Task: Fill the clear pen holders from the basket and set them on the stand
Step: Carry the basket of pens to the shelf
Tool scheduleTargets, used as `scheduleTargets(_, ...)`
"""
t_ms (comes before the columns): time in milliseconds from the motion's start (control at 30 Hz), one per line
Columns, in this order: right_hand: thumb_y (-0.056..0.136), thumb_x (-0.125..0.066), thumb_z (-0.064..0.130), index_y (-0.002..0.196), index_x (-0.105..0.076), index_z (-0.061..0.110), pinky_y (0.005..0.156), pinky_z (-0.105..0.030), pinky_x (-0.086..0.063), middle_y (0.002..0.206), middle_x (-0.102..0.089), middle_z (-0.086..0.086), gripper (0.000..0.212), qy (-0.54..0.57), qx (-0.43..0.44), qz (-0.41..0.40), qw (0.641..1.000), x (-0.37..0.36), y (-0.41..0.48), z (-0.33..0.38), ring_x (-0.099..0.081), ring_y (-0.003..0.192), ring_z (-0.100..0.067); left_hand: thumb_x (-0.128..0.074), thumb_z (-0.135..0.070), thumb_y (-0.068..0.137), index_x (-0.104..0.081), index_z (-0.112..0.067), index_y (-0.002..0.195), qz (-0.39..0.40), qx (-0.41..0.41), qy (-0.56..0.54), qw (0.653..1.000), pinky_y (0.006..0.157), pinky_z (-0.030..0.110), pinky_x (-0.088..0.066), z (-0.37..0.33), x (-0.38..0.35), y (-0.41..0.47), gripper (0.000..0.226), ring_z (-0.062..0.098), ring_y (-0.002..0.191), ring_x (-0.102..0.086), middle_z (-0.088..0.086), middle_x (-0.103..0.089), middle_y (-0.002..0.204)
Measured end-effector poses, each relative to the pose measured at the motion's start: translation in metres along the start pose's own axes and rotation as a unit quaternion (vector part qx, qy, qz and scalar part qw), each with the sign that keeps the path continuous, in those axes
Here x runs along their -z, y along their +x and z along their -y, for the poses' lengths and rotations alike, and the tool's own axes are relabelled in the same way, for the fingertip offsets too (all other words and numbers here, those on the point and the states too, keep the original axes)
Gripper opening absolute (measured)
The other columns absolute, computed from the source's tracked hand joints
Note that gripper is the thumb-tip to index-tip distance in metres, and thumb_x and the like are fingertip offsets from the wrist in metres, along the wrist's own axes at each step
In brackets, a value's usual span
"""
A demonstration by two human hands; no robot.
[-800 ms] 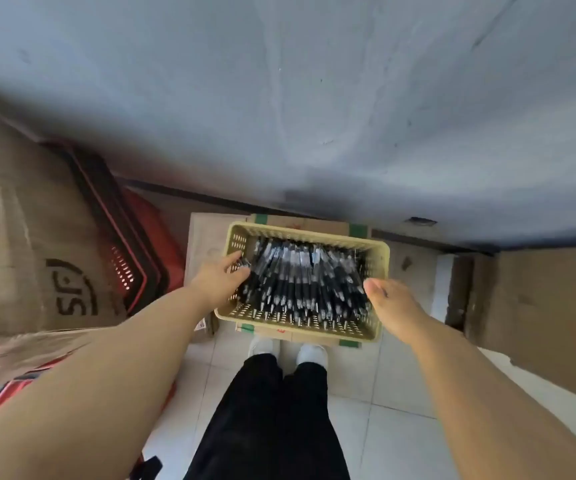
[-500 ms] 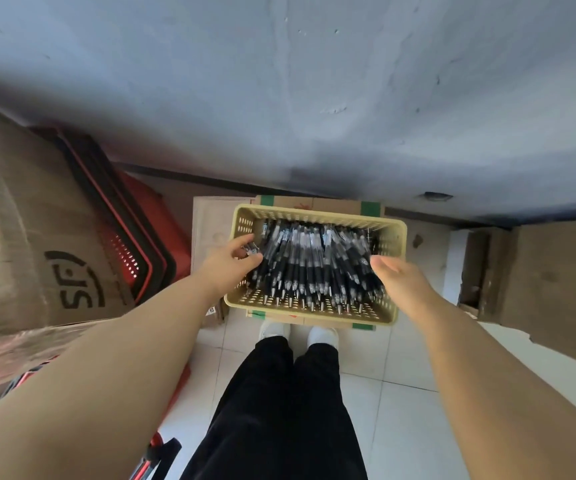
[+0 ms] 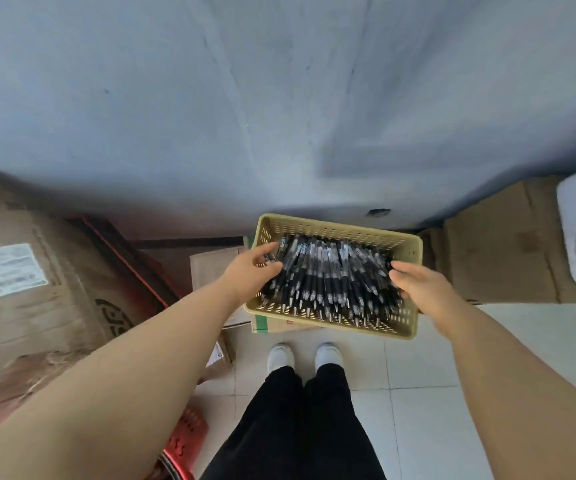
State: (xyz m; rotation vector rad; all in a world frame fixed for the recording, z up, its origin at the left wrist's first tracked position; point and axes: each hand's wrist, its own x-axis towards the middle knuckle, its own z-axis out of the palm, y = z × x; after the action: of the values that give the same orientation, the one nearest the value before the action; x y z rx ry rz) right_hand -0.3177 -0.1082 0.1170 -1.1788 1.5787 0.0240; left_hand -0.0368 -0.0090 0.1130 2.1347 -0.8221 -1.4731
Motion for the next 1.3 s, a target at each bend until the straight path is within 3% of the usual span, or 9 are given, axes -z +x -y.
scheduleTargets(67,0.089,-0.059,0.035,0.125,-0.055,0.033,0.100,-0.043,-0.040,0.133,-0.053,-0.001,0.036,0.032,0.004,-0.033,0.999,0.019,-0.030,-0.007,-0.052,0.117,-0.024,-0.059,-0.036,0.088,-0.044,-0.042,0.133,0.018,-0.032,0.026,0.999,0.087,0.033,-0.048,-0.023,-0.007,-0.015,0.047,0.019,0.096,-0.058,0.002,-0.051,0.121)
scheduleTargets(200,0.087,-0.062,0.033,0.123,-0.057,0.032,0.096,-0.042,-0.043,0.127,-0.057,-0.004,0.036,0.100,0.004,-0.097,0.990,0.061,-0.089,-0.034,-0.056,0.107,-0.022,-0.060,-0.032,0.088,-0.047,-0.042,0.129,0.064,-0.088,0.066,0.992,0.066,0.017,-0.044,-0.070,-0.036,-0.045,0.044,0.008,0.083,-0.058,-0.001,-0.055,0.113)
scheduleTargets(333,0.087,-0.062,0.035,0.124,-0.055,0.033,0.086,-0.036,-0.043,0.126,-0.056,-0.004,0.038,0.164,0.002,-0.151,0.975,0.108,-0.149,-0.086,-0.055,0.095,-0.018,-0.060,-0.023,0.089,-0.048,-0.036,0.130,0.126,-0.141,0.103,0.977,0.057,0.018,-0.045,-0.120,-0.088,-0.083,0.044,0.009,0.076,-0.061,-0.005,-0.057,0.097)
scheduleTargets(567,0.087,-0.061,0.039,0.130,-0.049,0.031,0.100,-0.049,-0.041,0.134,-0.049,-0.008,0.045,0.271,-0.029,-0.251,0.929,0.182,-0.267,-0.240,-0.051,0.115,-0.029,-0.063,-0.017,0.087,-0.047,-0.029,0.136,0.202,-0.230,0.199,0.931,0.069,0.022,-0.043,-0.181,-0.253,-0.174,0.052,0.015,0.080,-0.052,0.001,-0.049,0.092)
scheduleTargets(767,0.084,-0.065,0.040,0.132,-0.046,0.031,0.102,-0.050,-0.040,0.139,-0.046,-0.011,0.052,0.351,-0.077,-0.310,0.880,0.210,-0.375,-0.397,-0.050,0.119,-0.030,-0.064,-0.008,0.084,-0.045,-0.029,0.136,0.308,-0.210,0.192,0.908,0.085,0.035,-0.051,-0.183,-0.419,-0.270,0.059,0.019,0.093,-0.062,0.000,-0.059,0.101)
scheduleTargets(933,0.085,-0.064,0.039,0.133,-0.046,0.028,0.104,-0.044,-0.037,0.145,-0.038,-0.009,0.052,0.419,-0.139,-0.374,0.816,0.201,-0.454,-0.506,-0.043,0.127,-0.030,-0.065,0.001,0.081,-0.051,-0.022,0.132,0.373,-0.217,0.224,0.874,0.097,0.041,-0.046,-0.161,-0.542,-0.343,0.058,0.027,0.107,-0.060,0.012,-0.058,0.124)
scheduleTargets(1100,0.088,-0.061,0.035,0.134,-0.047,0.024,0.102,-0.040,-0.039,0.142,-0.043,-0.010,0.049,0.498,-0.189,-0.424,0.732,0.187,-0.509,-0.583,-0.048,0.122,-0.030,-0.067,-0.004,0.081,-0.054,-0.029,0.129,0.450,-0.227,0.304,0.808,0.063,0.024,-0.044,-0.151,-0.644,-0.389,0.056,0.016,0.080,-0.061,0.007,-0.056,0.130)
scheduleTargets(1233,0.088,-0.062,0.033,0.134,-0.046,0.020,0.096,-0.034,-0.039,0.137,-0.047,-0.010,0.051,0.554,-0.220,-0.449,0.666,0.178,-0.534,-0.631,-0.051,0.116,-0.026,-0.067,-0.008,0.081,-0.054,-0.032,0.128,0.499,-0.243,0.376,0.742,0.090,0.033,-0.045,-0.142,-0.730,-0.420,0.054,0.023,0.103,-0.060,0.015,-0.054,0.132)
scheduleTargets(1300,0.088,-0.062,0.031,0.132,-0.048,0.018,0.086,-0.031,-0.039,0.133,-0.050,-0.010,0.048,0.583,-0.231,-0.452,0.634,0.182,-0.542,-0.652,-0.053,0.102,-0.020,-0.066,-0.009,0.082,-0.052,-0.032,0.130,0.523,-0.252,0.408,0.704,0.094,0.036,-0.040,-0.143,-0.771,-0.434,0.054,0.020,0.097,-0.060,0.018,-0.054,0.131)
